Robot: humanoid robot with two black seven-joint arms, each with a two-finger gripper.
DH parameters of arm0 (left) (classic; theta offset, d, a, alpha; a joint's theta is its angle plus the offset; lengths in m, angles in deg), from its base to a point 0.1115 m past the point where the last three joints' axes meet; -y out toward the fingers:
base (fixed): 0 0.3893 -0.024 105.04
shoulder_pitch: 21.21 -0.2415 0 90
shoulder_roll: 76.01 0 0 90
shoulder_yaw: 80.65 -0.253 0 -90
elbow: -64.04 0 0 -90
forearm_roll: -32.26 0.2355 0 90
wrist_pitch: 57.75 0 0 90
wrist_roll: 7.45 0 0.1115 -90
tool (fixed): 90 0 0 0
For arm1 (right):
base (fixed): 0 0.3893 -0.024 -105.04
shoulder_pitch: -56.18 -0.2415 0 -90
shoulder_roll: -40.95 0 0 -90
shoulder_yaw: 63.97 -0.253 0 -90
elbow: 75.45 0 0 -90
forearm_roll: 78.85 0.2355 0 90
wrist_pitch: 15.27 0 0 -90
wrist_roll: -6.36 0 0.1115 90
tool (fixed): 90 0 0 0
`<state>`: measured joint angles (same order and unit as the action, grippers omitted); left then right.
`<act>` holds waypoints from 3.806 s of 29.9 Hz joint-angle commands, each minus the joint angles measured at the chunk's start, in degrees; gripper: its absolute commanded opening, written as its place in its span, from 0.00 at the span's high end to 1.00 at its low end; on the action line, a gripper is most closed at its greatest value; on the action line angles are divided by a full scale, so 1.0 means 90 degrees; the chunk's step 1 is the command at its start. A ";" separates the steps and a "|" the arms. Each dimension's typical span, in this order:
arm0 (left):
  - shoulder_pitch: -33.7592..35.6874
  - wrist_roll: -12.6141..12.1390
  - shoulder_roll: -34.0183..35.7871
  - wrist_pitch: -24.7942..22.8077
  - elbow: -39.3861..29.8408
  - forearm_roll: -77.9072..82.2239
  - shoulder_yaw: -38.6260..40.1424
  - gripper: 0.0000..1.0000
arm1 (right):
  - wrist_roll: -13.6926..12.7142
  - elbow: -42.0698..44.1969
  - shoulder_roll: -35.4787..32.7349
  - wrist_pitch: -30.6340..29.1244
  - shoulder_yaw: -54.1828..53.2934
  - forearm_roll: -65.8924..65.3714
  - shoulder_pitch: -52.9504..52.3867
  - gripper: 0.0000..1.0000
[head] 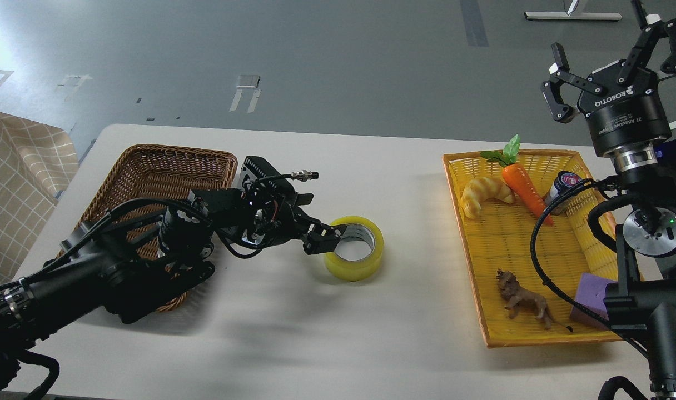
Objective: Place and transfer tape with both arms
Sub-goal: 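Reach the left gripper toward the tape roll on the table, then grasp the tape roll rim with the left gripper and lift, then carry the tape roll over the wicker basket and lower it in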
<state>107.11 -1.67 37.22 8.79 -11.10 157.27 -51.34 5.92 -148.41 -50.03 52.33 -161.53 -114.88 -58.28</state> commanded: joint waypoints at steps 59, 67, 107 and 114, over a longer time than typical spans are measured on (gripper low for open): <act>0.0068 0.0041 -0.0492 -0.0138 0.1015 -0.0423 -0.0170 1.00 | 0.0019 0.0060 0.0109 0.0058 0.0001 0.0000 0.0062 0.02; 0.0497 0.0471 -0.0433 -0.0137 0.0488 -0.0423 -0.0151 1.00 | 0.0019 0.0060 0.0109 0.0126 0.0010 0.0000 0.0071 0.02; 0.0469 0.1301 0.3756 0.0507 0.0458 -0.2318 -0.0180 1.00 | 0.0019 0.0050 0.0109 0.0146 0.0108 0.0000 0.0091 0.02; 0.0020 0.1379 0.3825 0.0809 0.0858 -0.2298 -0.0180 1.00 | 0.0009 0.0040 0.0109 0.0146 0.0118 0.0000 0.0140 0.02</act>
<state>108.74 10.25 71.31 15.14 -4.79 136.49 -53.01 6.01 -147.95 -49.05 53.64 -160.49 -114.89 -57.13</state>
